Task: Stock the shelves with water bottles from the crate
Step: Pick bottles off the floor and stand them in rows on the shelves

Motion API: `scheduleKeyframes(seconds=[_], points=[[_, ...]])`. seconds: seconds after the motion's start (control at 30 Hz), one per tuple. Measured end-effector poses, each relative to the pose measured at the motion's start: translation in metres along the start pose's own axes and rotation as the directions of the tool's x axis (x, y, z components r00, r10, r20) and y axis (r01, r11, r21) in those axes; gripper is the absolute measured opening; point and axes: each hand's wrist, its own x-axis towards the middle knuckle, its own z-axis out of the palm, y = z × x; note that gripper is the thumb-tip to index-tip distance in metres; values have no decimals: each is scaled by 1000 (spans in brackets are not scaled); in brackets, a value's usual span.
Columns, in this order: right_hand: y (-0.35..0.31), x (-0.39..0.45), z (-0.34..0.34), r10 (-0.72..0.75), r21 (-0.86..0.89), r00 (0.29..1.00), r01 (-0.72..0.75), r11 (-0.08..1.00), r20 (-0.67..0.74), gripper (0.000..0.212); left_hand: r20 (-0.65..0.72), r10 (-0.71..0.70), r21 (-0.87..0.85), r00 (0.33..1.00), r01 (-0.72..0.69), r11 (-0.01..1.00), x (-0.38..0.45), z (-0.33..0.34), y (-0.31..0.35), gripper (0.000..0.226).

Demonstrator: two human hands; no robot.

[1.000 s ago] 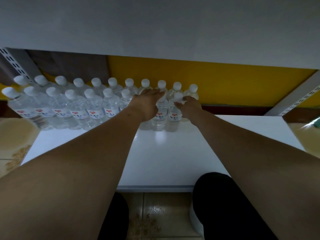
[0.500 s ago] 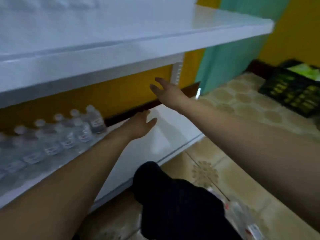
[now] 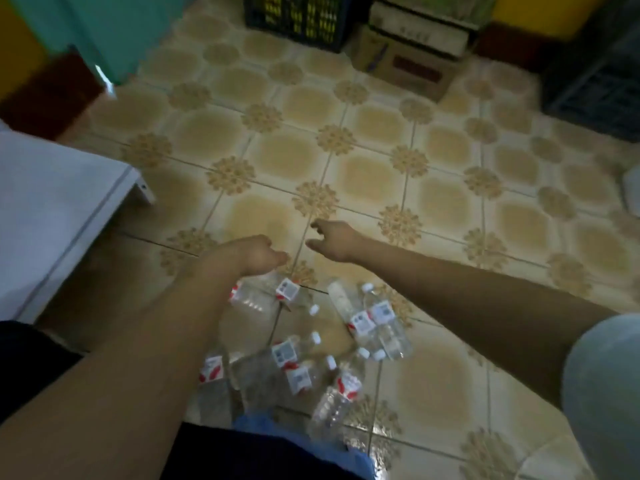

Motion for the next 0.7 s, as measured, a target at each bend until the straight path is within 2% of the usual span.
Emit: scheduleKeyframes(seconds=[0.07, 0.17, 0.3, 0.4, 0.47, 0.53, 0.6, 0.7], points=[[67, -6, 47, 176, 53, 982, -179, 982, 70, 59, 54, 19, -34, 998, -17, 999, 13, 36, 15, 62], [147, -22, 117, 416, 134, 904, -426, 895, 97, 53, 101, 70, -72, 992, -63, 995, 15, 91, 18, 46], [198, -42, 180, 566, 197, 824, -561, 804, 38, 54, 309, 100, 13, 946, -109, 994, 8, 131, 5, 40], [212, -38, 204, 613, 181, 790, -601, 778, -9, 71, 299, 91, -9, 950, -92, 996, 18, 132, -1, 38], [218, -29, 211, 625, 142, 781, -621, 770, 27, 88, 246, 72, -31, 967, -66, 997, 28, 129, -6, 36], [226, -19, 210, 632, 146, 772, -634, 759, 65, 97, 223, 49, -55, 974, -37, 998, 37, 130, -12, 35], [236, -9, 208, 600, 204, 796, -602, 772, 79, 96, 220, 18, -65, 975, -3, 998, 40, 132, -16, 37], [251, -6, 202, 530, 290, 841, -536, 792, 108, 79, 261, -4, -63, 965, 21, 998, 41, 138, -20, 39]])
